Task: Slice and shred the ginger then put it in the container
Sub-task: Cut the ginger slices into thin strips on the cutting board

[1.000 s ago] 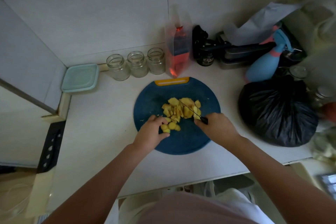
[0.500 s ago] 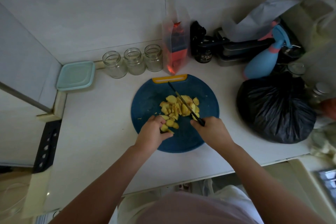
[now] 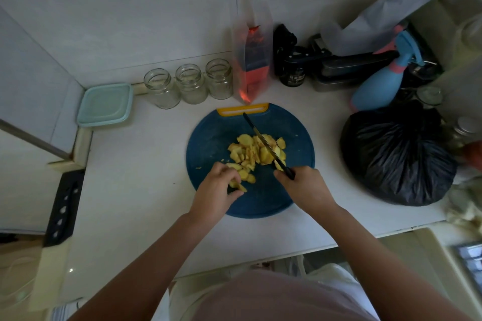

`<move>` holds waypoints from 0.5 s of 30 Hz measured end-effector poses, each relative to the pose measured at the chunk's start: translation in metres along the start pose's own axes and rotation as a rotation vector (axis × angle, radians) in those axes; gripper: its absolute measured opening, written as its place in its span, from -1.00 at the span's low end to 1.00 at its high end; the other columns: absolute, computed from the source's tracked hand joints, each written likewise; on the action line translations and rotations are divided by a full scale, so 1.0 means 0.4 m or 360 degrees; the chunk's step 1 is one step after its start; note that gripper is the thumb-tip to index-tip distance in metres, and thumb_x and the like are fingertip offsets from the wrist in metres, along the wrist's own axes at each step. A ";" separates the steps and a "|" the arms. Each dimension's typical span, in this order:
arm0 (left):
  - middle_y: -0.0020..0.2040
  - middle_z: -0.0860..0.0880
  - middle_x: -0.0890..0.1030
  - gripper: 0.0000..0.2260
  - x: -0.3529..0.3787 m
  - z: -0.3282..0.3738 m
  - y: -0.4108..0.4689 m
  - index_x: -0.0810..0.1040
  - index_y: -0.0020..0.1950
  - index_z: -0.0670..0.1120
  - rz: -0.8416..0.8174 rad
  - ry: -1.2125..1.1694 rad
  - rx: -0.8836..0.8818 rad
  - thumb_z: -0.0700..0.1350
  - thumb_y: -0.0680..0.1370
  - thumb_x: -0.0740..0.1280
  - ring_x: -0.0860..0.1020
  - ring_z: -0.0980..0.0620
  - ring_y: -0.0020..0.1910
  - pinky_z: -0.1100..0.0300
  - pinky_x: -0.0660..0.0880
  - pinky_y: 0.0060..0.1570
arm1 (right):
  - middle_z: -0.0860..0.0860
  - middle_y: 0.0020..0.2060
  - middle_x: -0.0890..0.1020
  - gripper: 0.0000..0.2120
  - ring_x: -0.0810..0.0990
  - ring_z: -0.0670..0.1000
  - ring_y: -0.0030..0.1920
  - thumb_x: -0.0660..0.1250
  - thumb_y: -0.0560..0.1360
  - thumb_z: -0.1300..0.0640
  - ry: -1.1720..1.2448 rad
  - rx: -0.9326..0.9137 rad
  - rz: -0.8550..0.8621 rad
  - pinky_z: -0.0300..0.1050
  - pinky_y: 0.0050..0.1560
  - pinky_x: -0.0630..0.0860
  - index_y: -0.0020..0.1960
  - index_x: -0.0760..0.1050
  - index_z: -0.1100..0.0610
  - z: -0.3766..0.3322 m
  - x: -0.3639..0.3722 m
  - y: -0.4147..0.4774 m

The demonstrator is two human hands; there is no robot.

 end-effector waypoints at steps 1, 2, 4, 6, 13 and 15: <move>-0.03 -0.01 0.47 -0.84 0.001 0.006 -0.002 0.60 -0.13 -0.14 0.0001 0.0007 0.0077 -0.19 0.38 0.53 0.51 0.06 -0.14 0.12 0.53 -0.16 | 0.01 -0.46 0.39 -0.57 0.35 -0.06 -0.45 0.22 0.60 -0.11 -0.0001 -0.0004 -0.0003 -0.23 -0.46 0.21 -0.34 0.35 0.13 -0.001 0.001 0.001; -0.06 -0.01 0.48 -0.88 0.000 0.008 -0.004 0.61 -0.16 -0.14 0.0011 0.0019 0.0131 -0.21 0.39 0.52 0.52 0.06 -0.15 0.13 0.53 -0.18 | 0.01 -0.46 0.39 -0.57 0.35 -0.06 -0.45 0.22 0.60 -0.11 -0.0005 -0.0010 -0.0008 -0.23 -0.46 0.21 -0.34 0.34 0.12 -0.003 0.002 0.001; -0.10 -0.02 0.50 -0.90 -0.011 0.009 -0.001 0.60 -0.17 -0.15 0.0085 0.0041 0.0180 -0.24 0.40 0.50 0.52 0.07 -0.22 0.15 0.53 -0.25 | 0.00 -0.45 0.39 -0.58 0.36 -0.06 -0.44 0.21 0.60 -0.11 -0.0013 -0.0023 -0.0022 -0.23 -0.45 0.22 -0.33 0.35 0.11 -0.004 0.008 0.002; -0.13 -0.04 0.49 -0.89 -0.026 0.009 0.004 0.55 -0.16 -0.16 0.0185 0.0051 0.0184 -0.28 0.42 0.47 0.48 0.09 -0.32 0.17 0.50 -0.34 | 0.01 -0.44 0.41 -0.59 0.38 -0.07 -0.43 0.21 0.60 -0.11 -0.0014 -0.0041 -0.0027 -0.23 -0.44 0.26 -0.29 0.40 0.14 -0.004 0.013 0.005; -0.16 0.06 0.44 -0.78 -0.004 -0.013 -0.003 0.51 -0.08 -0.17 0.0139 0.0007 0.0067 -0.19 0.40 0.51 0.40 0.20 -0.35 0.34 0.38 -0.34 | 0.02 -0.43 0.44 -0.59 0.40 -0.06 -0.42 0.21 0.60 -0.11 -0.0016 -0.0072 -0.0036 -0.22 -0.42 0.30 -0.21 0.49 0.21 -0.004 0.023 0.009; -0.10 0.02 0.44 -0.69 -0.011 -0.026 -0.007 0.50 -0.04 -0.19 0.0218 0.0004 -0.0025 -0.12 0.37 0.54 0.39 0.17 -0.30 0.42 0.30 -0.32 | 0.01 -0.44 0.42 -0.60 0.39 -0.07 -0.43 0.20 0.61 -0.11 -0.0023 -0.0071 -0.0036 -0.24 -0.43 0.27 -0.27 0.44 0.16 -0.002 0.021 0.010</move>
Point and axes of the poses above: each hand's wrist, its own y-axis towards the middle knuckle, its own x-axis out of the palm, z = x × y, the point moved 6 cm from there along y, towards the middle knuckle
